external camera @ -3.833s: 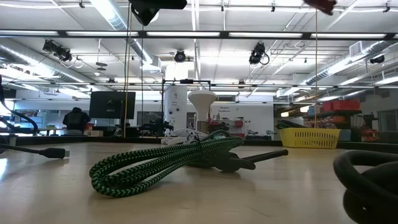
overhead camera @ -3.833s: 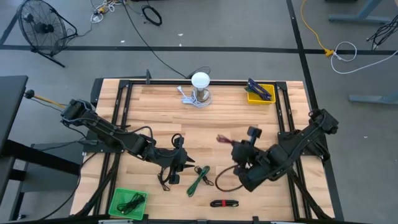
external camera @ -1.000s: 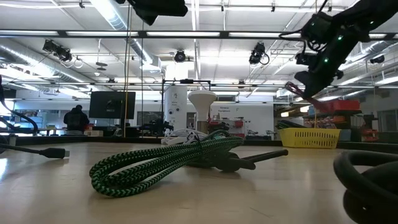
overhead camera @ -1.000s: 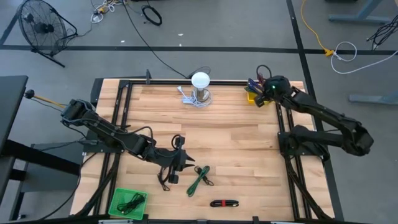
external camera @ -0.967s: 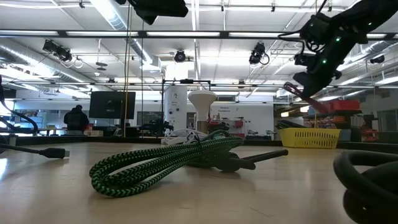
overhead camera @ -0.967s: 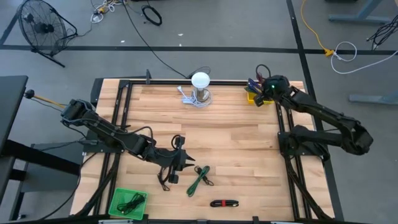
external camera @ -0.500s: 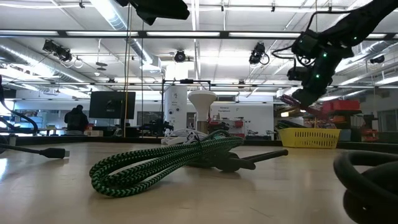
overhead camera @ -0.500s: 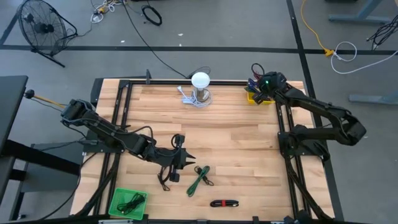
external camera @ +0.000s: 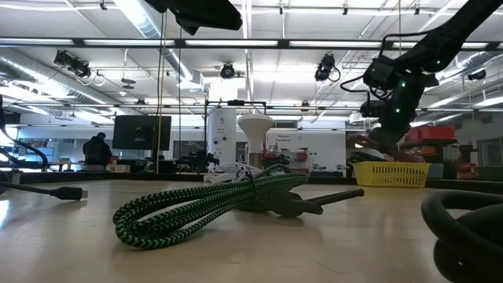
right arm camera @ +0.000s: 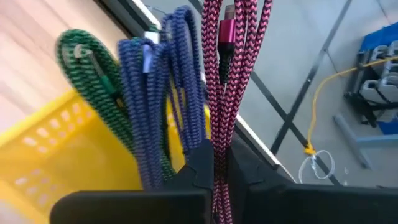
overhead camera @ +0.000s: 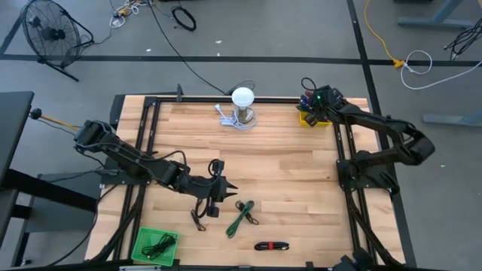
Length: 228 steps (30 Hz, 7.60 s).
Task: Pick & Place USB Port
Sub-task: Put the pink USB cable into the yellow bin, then put the black USB cable into the green bin
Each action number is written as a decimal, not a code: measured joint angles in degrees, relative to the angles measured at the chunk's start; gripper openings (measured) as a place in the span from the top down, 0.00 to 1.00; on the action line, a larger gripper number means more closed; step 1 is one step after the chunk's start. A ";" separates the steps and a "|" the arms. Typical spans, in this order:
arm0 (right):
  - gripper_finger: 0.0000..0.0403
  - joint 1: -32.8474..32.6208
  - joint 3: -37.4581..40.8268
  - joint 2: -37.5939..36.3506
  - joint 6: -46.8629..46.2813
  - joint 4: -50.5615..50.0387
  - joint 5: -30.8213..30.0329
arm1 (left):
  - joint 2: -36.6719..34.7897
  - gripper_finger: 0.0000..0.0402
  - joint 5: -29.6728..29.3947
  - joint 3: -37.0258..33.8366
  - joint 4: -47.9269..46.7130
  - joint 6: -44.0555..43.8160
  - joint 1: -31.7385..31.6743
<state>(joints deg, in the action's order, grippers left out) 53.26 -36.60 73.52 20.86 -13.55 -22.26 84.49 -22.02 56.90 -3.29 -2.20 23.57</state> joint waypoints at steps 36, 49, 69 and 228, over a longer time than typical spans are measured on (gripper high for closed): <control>0.70 -0.84 -0.02 1.00 -7.88 12.47 12.79 | 0.00 0.80 0.00 0.00 0.04 -0.02 -0.30; 0.70 -14.66 -0.02 0.96 -12.58 14.07 32.56 | 0.00 0.80 -0.02 0.02 0.04 -0.10 -2.55; 0.70 -48.94 -0.02 0.96 -21.51 23.20 44.78 | -0.02 0.80 0.96 0.09 -1.43 -3.23 -2.89; 0.70 -82.23 -0.02 0.96 -40.06 42.65 20.11 | 16.87 0.89 17.06 22.16 -61.52 -97.45 46.69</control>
<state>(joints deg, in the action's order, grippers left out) -28.97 -36.62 74.48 -19.20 29.10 -2.15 101.36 -4.96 79.07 -64.81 -99.65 70.26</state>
